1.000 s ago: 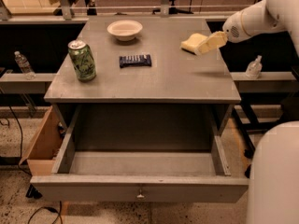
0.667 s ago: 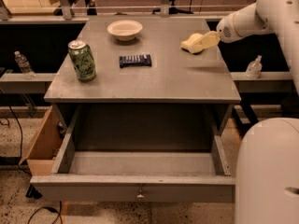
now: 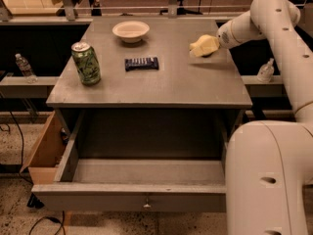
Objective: Place sponge into top drawer
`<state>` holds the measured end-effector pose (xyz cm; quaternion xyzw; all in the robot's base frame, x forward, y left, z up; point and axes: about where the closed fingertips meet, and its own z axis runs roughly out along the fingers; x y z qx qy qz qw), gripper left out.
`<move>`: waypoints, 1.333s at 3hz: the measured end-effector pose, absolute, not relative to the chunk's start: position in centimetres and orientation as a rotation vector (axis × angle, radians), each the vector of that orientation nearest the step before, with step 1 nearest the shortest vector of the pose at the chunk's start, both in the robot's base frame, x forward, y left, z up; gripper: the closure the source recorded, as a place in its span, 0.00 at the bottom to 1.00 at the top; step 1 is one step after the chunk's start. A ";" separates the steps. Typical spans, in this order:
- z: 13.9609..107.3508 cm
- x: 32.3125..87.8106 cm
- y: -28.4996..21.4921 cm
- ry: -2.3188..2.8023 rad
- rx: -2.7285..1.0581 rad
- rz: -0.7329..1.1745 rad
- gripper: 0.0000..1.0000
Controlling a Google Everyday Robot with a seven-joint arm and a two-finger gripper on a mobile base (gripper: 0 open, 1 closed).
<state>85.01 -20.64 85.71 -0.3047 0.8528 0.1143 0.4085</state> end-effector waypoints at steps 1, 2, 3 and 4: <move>84.6 85.6 -20.0 2.171 -0.773 0.290 0.17; 84.4 85.9 -19.8 2.173 -0.779 0.289 0.40; 85.8 85.9 -19.9 2.141 -0.799 0.274 0.64; 88.2 84.1 -19.4 2.111 -0.914 0.254 0.87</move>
Offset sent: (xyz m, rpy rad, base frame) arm 0.0247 -0.0010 -0.0007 -0.0162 0.0143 0.0020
